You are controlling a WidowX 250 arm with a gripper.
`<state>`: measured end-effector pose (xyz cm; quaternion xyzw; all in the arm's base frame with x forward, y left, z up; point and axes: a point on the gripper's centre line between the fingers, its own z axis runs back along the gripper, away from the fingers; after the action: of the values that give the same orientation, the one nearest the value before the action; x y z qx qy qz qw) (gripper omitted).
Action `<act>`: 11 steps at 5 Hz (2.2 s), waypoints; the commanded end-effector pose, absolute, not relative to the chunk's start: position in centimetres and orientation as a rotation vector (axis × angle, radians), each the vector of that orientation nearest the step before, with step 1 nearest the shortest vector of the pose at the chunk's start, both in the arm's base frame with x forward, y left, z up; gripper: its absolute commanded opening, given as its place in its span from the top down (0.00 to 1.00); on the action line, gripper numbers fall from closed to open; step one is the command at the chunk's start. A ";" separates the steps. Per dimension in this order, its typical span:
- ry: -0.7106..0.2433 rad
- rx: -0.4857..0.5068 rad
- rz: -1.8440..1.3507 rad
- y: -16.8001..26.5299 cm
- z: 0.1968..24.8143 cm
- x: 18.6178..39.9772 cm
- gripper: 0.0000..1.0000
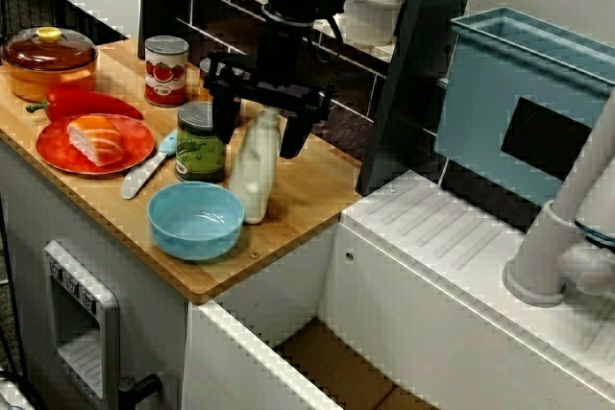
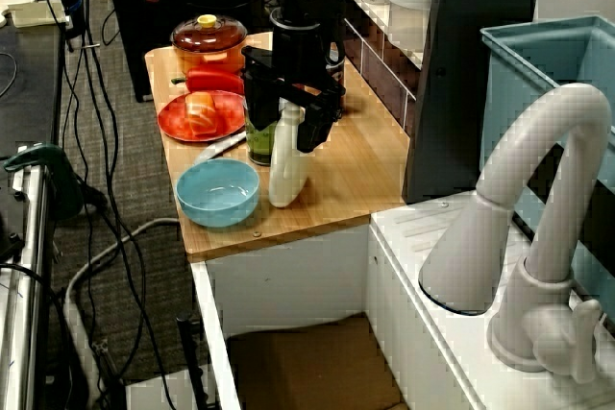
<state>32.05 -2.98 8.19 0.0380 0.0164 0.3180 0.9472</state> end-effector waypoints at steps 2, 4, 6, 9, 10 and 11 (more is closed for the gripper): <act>-0.049 0.029 0.655 -1.2 12.1 31.8 0.00; -0.062 -0.032 0.667 -1.7 15.6 31.3 0.00; -0.070 -0.066 0.678 -1.5 17.5 31.0 0.00; -0.109 -0.116 0.577 -1.9 19.6 25.7 0.00; -0.130 -0.109 0.552 -1.5 19.3 24.4 0.00; -0.151 -0.083 0.557 -1.2 18.7 23.9 0.00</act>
<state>24.18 -1.77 17.79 -0.0357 -0.0566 0.2798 0.9577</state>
